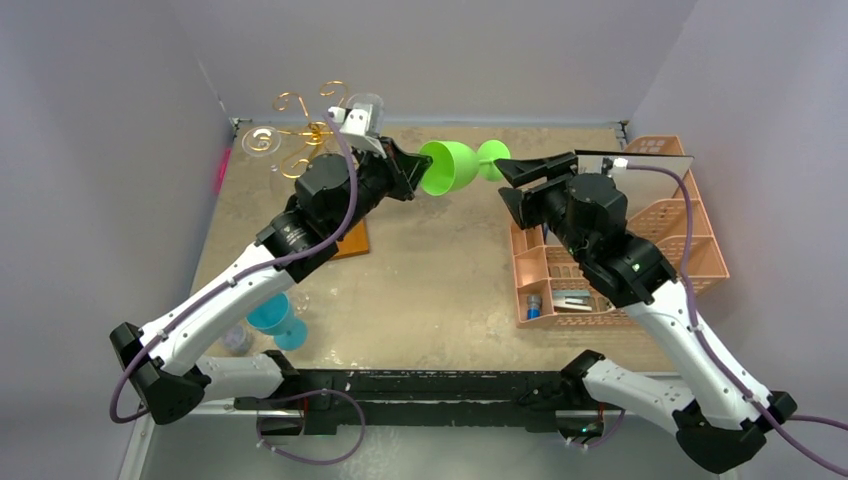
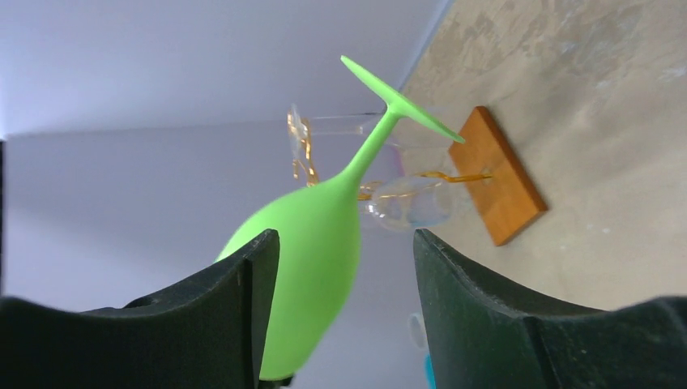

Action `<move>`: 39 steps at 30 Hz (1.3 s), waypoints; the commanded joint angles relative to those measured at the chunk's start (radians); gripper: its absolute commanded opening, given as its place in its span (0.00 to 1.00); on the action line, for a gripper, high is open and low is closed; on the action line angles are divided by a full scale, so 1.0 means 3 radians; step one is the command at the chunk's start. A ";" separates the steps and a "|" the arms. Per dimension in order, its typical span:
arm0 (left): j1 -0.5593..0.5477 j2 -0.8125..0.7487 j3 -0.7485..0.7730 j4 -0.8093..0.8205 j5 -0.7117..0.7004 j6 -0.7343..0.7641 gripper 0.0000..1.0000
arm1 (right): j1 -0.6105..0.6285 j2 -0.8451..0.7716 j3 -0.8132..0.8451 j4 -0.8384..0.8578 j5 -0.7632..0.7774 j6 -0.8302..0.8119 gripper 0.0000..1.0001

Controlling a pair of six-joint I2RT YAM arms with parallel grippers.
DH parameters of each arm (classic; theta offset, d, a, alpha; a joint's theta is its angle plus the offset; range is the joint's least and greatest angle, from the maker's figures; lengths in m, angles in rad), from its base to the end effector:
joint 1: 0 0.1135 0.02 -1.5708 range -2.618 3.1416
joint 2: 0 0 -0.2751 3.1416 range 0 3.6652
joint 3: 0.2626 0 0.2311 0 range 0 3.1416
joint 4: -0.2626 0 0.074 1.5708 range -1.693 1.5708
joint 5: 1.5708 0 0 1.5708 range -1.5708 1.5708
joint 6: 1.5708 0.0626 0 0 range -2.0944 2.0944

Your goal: Place the wine glass upside down on the wine glass rack

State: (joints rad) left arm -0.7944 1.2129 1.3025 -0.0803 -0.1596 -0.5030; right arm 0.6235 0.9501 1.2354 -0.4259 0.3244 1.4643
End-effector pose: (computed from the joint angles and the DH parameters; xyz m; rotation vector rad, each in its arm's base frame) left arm 0.2007 -0.1902 0.4522 0.1063 1.6294 -0.8888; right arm 0.1653 0.0943 0.4390 0.9996 1.5888 1.2421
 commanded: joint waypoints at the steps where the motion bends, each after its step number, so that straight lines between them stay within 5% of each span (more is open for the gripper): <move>1: -0.0006 -0.0170 -0.0196 0.0673 0.0209 0.0134 0.00 | -0.0111 0.0121 -0.0143 0.0430 -0.0196 0.0748 0.63; 11: -0.0006 -0.0237 -0.0460 0.1136 0.0449 0.0268 0.00 | -0.0193 0.0337 -0.0104 0.0748 -0.0363 0.1022 0.48; 25: -0.0010 -0.0295 -0.0526 0.1163 0.0595 0.0281 0.00 | -0.0231 0.0394 -0.0036 0.0796 -0.0451 0.0942 0.00; 30: -0.0009 -0.0314 -0.0538 0.1109 0.0598 0.0262 0.00 | -0.0248 0.0422 0.0044 0.0759 -0.0472 0.0837 0.00; 32: -0.0006 -0.0332 -0.0537 0.1062 0.0551 0.0246 0.06 | -0.0255 0.0411 0.0067 0.0760 -0.0428 0.0760 0.00; 39: -0.0007 -0.0454 -0.0539 0.0839 0.0397 0.0249 0.48 | -0.0308 0.0352 0.0314 0.0606 -0.0192 0.0043 0.00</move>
State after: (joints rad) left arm -0.7944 1.1278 1.1458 0.1719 -0.0174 -0.4286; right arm 0.5419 1.0737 1.2308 -0.2150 0.2115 1.6482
